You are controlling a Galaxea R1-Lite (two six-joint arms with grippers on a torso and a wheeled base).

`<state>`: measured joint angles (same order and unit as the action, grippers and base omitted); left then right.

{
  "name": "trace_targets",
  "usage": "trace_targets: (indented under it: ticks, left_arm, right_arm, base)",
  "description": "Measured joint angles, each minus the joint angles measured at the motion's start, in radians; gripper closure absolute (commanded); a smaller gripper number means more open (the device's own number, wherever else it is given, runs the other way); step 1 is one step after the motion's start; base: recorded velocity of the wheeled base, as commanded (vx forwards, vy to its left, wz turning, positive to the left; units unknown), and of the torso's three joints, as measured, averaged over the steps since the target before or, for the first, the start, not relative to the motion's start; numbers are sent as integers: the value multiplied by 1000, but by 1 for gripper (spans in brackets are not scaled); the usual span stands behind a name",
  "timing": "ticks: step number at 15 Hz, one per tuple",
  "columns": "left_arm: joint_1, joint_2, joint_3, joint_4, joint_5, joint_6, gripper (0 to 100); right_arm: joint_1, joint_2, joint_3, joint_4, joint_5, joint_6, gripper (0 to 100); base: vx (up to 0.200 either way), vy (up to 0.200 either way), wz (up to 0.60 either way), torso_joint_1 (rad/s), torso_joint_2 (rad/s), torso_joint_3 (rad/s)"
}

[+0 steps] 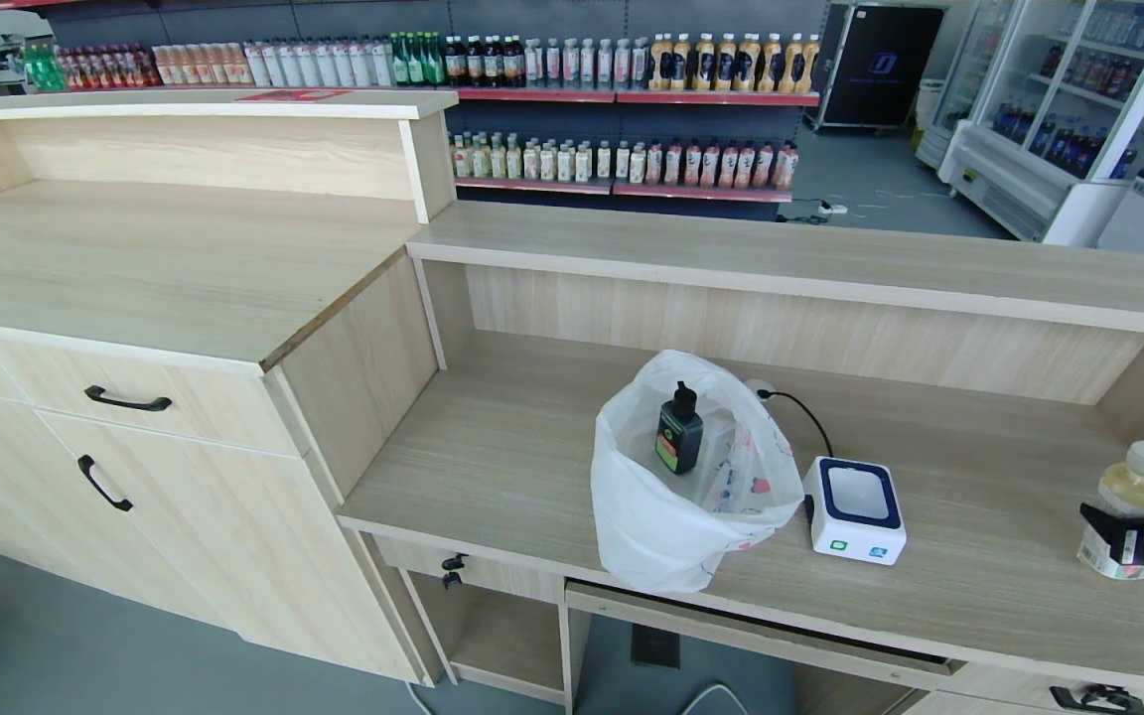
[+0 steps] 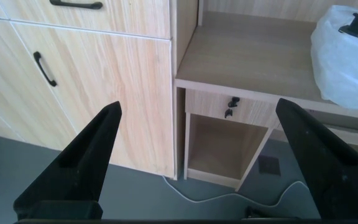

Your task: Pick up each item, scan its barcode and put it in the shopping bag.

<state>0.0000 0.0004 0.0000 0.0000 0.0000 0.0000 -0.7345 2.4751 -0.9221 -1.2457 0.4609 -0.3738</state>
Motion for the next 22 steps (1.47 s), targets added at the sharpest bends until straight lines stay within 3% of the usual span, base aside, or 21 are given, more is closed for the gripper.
trace_targets:
  ticks: [8,12,14,17,22]
  left_arm:
    - [0,0,0,0,0,0,0]
    - [0,0,0,0,0,0,0]
    - [0,0,0,0,0,0,0]
    - [0,0,0,0,0,0,0]
    - [0,0,0,0,0,0,0]
  right_arm:
    - [9,0,-14,5,-3,21,100]
    - [38,-80,-8,31,2,197,100]
    - [60,-179,4,132,24,303,100]
    - [97,-396,9,409,155,451,100]
    - [223,-782,4,757,501,641,100]
  base:
    - [0,0,0,0,0,0]
    - [0,0,0,0,0,0]
    - [0,0,0,0,0,0]
    - [0,0,0,0,0,0]
    - [0,0,0,0,0,0]
